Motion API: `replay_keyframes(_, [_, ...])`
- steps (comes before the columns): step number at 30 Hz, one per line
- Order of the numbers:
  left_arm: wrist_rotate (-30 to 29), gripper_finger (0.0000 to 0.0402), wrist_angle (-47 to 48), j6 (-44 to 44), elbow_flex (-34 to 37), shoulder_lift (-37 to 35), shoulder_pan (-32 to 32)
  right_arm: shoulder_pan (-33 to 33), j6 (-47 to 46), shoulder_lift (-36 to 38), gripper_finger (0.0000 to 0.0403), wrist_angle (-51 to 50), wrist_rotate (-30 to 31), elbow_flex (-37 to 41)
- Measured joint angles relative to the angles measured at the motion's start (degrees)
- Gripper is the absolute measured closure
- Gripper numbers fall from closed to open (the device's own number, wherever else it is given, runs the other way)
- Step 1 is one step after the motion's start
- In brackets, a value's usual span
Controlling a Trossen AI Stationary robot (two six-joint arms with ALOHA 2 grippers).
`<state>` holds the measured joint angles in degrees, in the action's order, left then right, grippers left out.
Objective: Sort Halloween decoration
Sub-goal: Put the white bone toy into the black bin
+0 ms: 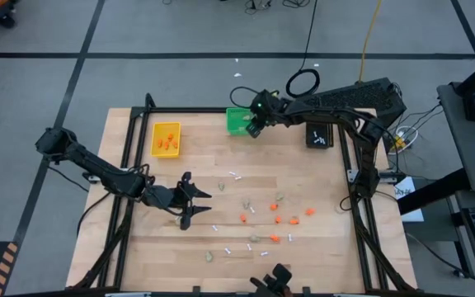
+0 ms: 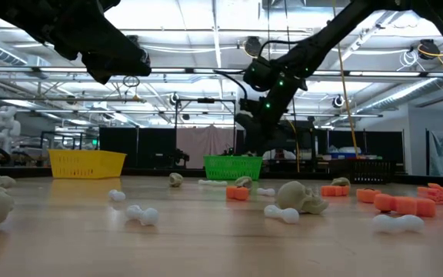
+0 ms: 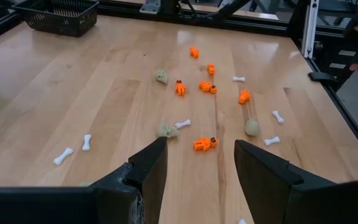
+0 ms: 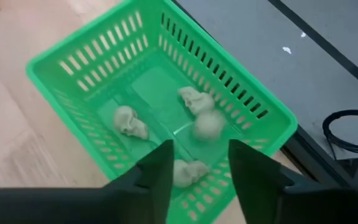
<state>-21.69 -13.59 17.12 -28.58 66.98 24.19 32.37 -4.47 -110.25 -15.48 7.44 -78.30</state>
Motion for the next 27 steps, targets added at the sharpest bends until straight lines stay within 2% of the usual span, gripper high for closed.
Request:
replay_keyframes(6, [-0.02,0.0217,0.15,0.00,0.00,0.00,0.00,-2.25,0.75,4.47,0.0208,-1.08,0.05,0.00])
replay_keyframes(12, [0.00,0.0217,0.08,0.50,0.00,0.00,0.14,-9.85,1.52,15.01,0.0201,-9.08,0.48,0.00])
replay_keyframes(16, [0.22,0.0217,-2.38,0.27,0.00,0.00,1.84,-20.06,-0.92,21.77,0.0205,-11.62,1.87,3.46])
replay_keyframes(19, [0.48,0.0217,-3.04,0.03,0.00,0.00,3.11,-30.37,-5.72,25.71,0.0206,-9.93,4.71,8.49])
replay_keyframes(24, [0.57,0.0217,-3.70,-4.96,0.00,0.02,3.69,-47.85,-12.07,28.67,0.0206,-0.84,16.21,17.24])
replay_keyframes(27, [0.63,0.0217,-5.29,-10.53,-0.24,0.02,3.69,-55.61,-14.32,28.47,0.0206,5.13,20.66,21.15])
